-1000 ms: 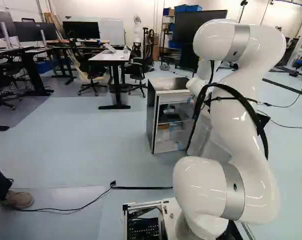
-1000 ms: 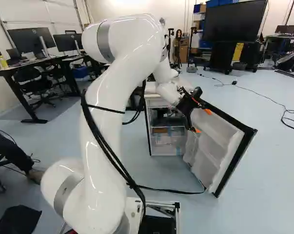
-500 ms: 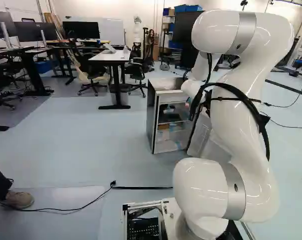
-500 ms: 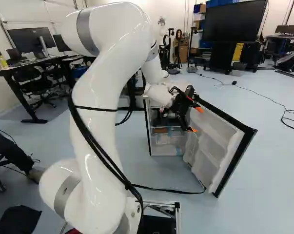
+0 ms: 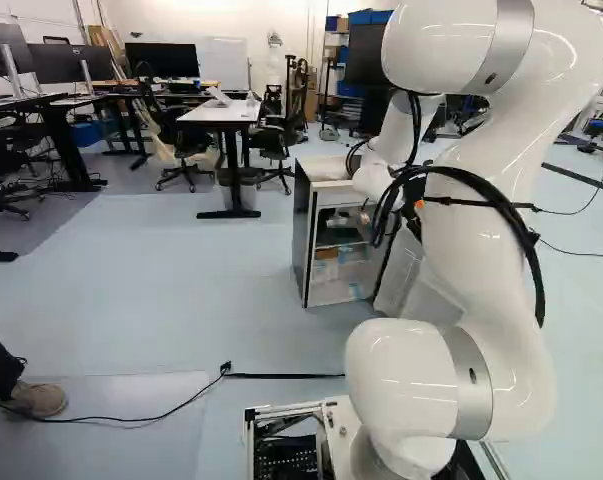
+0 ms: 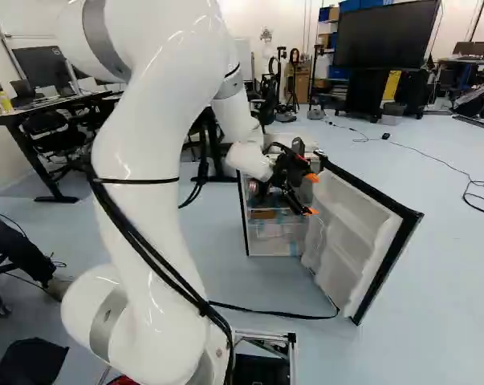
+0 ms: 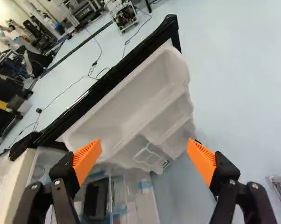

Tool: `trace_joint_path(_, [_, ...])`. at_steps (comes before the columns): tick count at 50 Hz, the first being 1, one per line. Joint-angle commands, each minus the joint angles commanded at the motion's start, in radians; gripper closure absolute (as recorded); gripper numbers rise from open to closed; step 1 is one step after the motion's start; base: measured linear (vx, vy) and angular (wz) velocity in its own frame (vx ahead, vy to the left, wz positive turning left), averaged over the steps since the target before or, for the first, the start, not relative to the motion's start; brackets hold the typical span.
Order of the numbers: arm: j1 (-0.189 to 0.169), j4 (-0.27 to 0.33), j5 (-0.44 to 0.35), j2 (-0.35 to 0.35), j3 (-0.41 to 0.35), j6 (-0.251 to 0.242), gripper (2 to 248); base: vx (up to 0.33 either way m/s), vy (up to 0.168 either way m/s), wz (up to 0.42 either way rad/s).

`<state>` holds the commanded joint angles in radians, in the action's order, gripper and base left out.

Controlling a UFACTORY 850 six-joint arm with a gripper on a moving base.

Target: Open the fridge door

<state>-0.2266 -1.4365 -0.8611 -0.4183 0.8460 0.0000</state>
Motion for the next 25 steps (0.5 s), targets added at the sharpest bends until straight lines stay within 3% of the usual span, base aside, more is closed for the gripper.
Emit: trace_joint_path(25, [0.037, 0.206, 0.030, 0.119, -0.160, 0.000, 3, 0.000, 0.000, 0.000])
